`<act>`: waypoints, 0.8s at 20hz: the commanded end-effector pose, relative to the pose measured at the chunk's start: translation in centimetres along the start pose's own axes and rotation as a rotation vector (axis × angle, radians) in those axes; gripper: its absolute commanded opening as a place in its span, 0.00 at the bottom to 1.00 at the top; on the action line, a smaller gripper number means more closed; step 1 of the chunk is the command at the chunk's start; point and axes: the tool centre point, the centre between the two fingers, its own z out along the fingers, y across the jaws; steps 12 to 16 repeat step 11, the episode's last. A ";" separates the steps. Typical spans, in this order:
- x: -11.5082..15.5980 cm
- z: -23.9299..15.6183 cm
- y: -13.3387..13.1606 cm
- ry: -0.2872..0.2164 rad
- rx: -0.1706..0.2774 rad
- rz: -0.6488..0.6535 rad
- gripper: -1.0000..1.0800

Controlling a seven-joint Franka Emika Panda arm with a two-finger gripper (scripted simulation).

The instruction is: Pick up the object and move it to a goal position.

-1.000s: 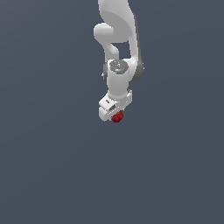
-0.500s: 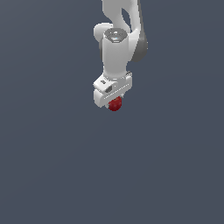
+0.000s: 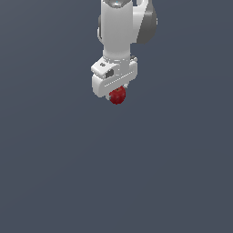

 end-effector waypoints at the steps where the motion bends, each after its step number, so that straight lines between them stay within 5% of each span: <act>1: -0.1 -1.3 0.1 0.001 -0.001 0.000 0.00; 16: -0.2 -2.3 0.4 0.000 -0.002 0.001 0.00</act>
